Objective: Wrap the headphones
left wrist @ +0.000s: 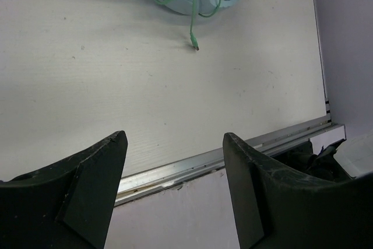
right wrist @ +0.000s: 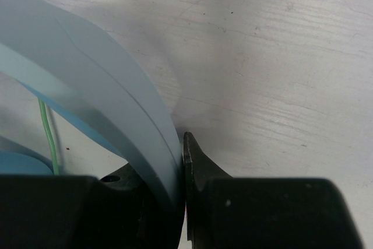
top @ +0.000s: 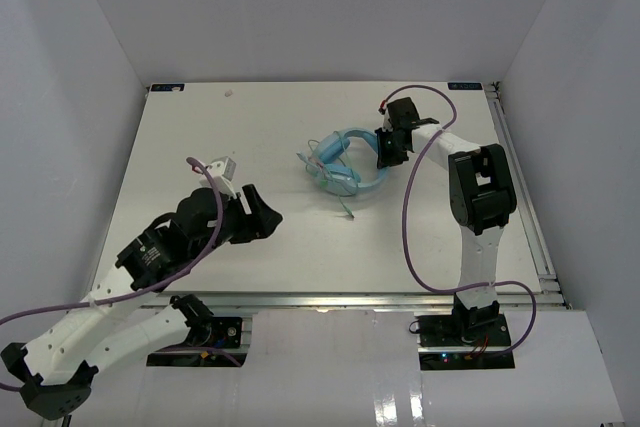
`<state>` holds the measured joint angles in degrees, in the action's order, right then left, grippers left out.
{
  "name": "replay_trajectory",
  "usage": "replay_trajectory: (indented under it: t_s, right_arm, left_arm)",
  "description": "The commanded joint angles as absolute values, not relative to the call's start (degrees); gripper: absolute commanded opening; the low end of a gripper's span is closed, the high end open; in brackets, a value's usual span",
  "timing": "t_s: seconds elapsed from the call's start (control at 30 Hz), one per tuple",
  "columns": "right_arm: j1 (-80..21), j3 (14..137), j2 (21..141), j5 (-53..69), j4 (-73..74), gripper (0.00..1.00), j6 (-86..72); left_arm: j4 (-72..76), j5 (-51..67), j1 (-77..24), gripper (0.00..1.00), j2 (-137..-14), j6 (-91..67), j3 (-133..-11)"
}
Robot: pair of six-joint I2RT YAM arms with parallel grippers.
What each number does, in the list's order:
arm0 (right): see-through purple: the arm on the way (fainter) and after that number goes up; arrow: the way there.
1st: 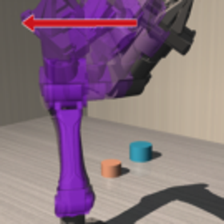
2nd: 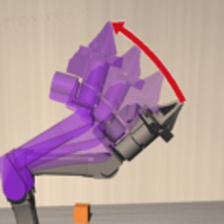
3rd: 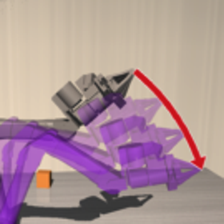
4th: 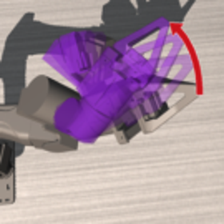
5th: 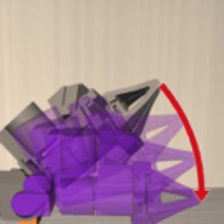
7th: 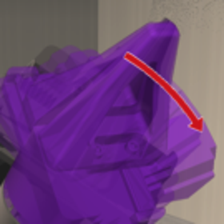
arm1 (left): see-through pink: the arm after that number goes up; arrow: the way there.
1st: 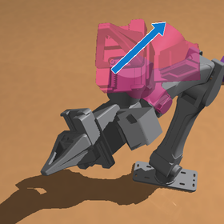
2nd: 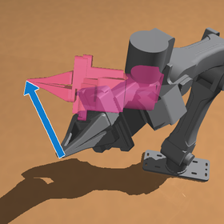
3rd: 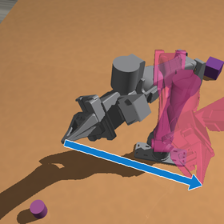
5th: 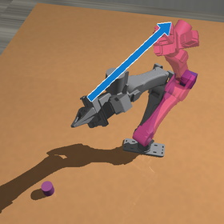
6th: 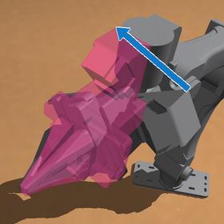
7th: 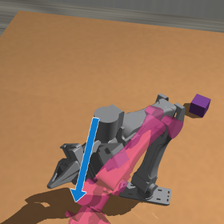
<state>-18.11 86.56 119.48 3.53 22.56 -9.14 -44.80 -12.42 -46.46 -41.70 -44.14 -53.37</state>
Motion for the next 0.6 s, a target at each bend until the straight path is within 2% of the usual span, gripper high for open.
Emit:
replay_trajectory:
  t_s: [0.0,0.27,0.57]
  right_arm:
    - [-17.8,88.9,117.6,4.7,19.9,0.08,-10.5]
    - [-17.8,88.2,117.5,5.1,19.4,0.08,-10.5]
    - [-17.9,87.8,117.6,6.0,19.2,0.08,-10.8]
  left_arm:
    - [-43.0,-11.5,-46.2,0.77,-42.6,-47.4,-49.5]
    - [-24.5,-5.8,-46.5,0.77,-57.4,-46.2,-48.3]
    - [-4.0,-8.5,-48.8,0.79,-77.9,-40.0,-50.7]
